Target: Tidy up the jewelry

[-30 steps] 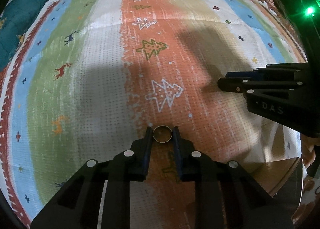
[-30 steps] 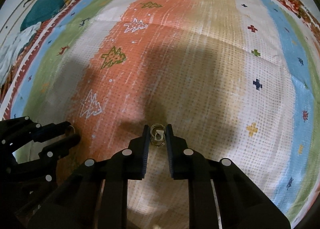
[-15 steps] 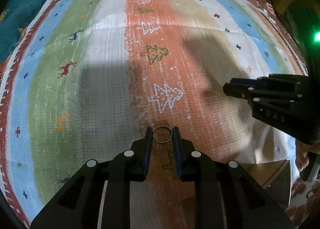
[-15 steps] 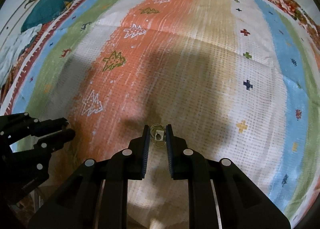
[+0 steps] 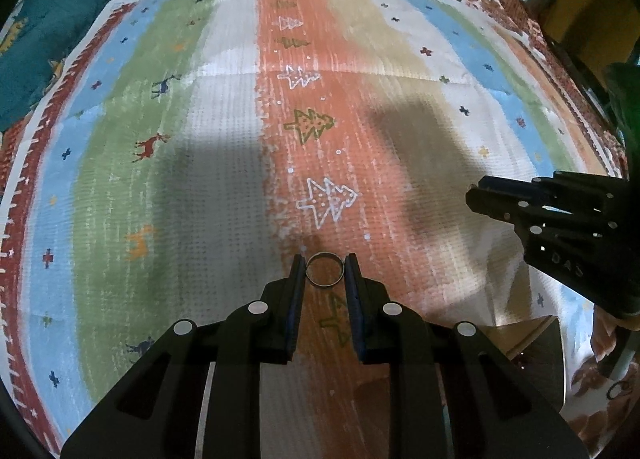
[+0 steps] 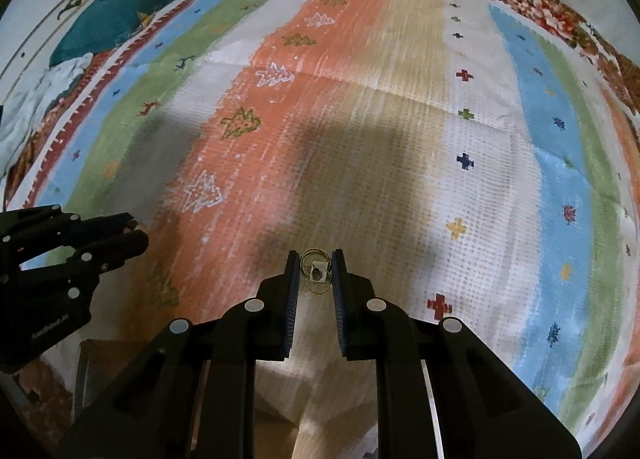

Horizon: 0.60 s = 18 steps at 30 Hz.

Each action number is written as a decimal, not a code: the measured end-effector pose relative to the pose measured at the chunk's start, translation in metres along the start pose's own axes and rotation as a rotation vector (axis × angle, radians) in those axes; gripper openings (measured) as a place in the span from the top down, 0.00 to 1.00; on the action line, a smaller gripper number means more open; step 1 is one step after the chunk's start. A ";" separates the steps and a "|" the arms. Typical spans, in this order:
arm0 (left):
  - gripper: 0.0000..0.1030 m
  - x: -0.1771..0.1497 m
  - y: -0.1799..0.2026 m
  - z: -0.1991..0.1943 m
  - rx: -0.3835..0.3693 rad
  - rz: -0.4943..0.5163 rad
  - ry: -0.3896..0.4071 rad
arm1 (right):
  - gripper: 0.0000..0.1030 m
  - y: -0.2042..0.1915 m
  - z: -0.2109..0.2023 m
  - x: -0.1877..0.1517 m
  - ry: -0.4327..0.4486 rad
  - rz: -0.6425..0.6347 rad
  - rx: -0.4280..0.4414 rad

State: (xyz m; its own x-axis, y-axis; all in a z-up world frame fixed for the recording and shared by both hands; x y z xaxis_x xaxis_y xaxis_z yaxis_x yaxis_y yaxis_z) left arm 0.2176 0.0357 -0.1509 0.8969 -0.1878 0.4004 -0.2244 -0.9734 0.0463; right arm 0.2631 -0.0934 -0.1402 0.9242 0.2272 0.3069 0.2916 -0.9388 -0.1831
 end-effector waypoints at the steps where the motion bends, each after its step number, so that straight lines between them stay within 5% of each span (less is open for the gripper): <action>1: 0.81 0.000 0.001 -0.002 0.000 -0.001 0.004 | 0.84 -0.001 -0.003 0.000 0.011 0.002 0.001; 18: 0.81 0.000 0.022 -0.037 -0.047 0.025 0.105 | 0.84 -0.012 -0.050 -0.014 0.132 -0.023 0.034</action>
State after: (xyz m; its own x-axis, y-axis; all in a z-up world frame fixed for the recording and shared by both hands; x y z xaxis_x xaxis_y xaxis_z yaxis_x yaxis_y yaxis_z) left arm 0.1987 0.0192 -0.1160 0.8466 -0.1946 0.4953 -0.2657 -0.9610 0.0766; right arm 0.2342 -0.0988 -0.0957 0.8775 0.2102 0.4311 0.3225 -0.9239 -0.2060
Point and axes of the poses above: each gripper's, at about its wrist camera, not at the fingertips, and z roughly the way its jaws point, y to its right, x to its top, the point moved 7 cm from there along z, roughly the way its jaws point, and after that the axes turned 15 degrees about z, right-handed, at the moved point
